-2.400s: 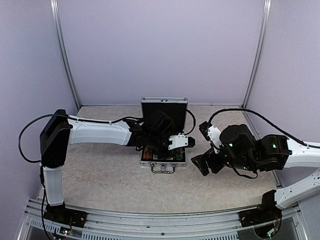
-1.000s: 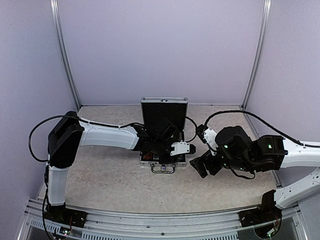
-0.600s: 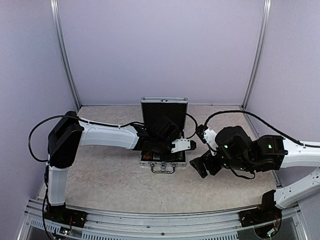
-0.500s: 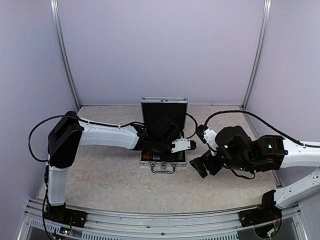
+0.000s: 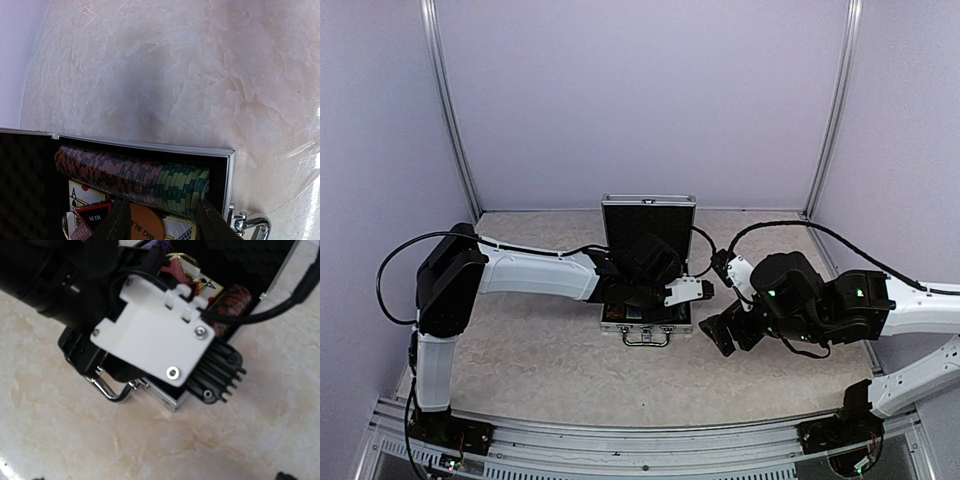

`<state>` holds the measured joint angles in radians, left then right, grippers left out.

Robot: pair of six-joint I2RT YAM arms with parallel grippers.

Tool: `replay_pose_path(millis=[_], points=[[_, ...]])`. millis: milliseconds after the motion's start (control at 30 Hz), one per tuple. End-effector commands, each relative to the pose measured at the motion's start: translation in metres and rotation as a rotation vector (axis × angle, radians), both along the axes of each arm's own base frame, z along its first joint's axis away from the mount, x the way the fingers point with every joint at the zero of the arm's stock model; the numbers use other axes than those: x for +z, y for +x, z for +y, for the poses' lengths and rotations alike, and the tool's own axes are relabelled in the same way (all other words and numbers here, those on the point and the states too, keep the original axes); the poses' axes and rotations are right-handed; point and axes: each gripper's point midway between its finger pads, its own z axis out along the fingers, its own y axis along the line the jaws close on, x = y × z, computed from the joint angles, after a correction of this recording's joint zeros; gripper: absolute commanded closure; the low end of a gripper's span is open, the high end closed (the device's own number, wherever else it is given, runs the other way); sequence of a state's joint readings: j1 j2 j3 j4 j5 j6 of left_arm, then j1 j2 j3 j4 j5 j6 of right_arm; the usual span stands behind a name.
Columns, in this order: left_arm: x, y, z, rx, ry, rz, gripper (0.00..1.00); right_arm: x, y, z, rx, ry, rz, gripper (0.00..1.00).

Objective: Pack up texas hold em set

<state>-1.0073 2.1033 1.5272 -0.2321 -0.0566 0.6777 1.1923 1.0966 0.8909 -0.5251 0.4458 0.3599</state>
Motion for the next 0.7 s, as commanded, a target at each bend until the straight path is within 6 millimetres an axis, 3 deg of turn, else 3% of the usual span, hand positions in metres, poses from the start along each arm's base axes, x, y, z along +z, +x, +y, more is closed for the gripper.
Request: replay_pose_path(millis=[0,133,233,667], points=[[0.024,0.001,-0.006,-0.002,-0.081,0.017,0.56,0.009,0.003,0.001,-0.006,0.026,-0.011,0.00],[0.055,0.012,-0.003,0.031,-0.178,0.017,0.56,0.009,0.004,0.002,-0.003,0.026,-0.014,0.00],[0.059,0.014,-0.003,0.040,-0.179,0.007,0.56,0.008,0.004,0.003,-0.001,0.021,-0.013,0.00],[0.005,-0.003,-0.009,0.011,-0.052,0.101,0.56,0.006,0.004,0.005,0.008,0.014,-0.010,0.00]])
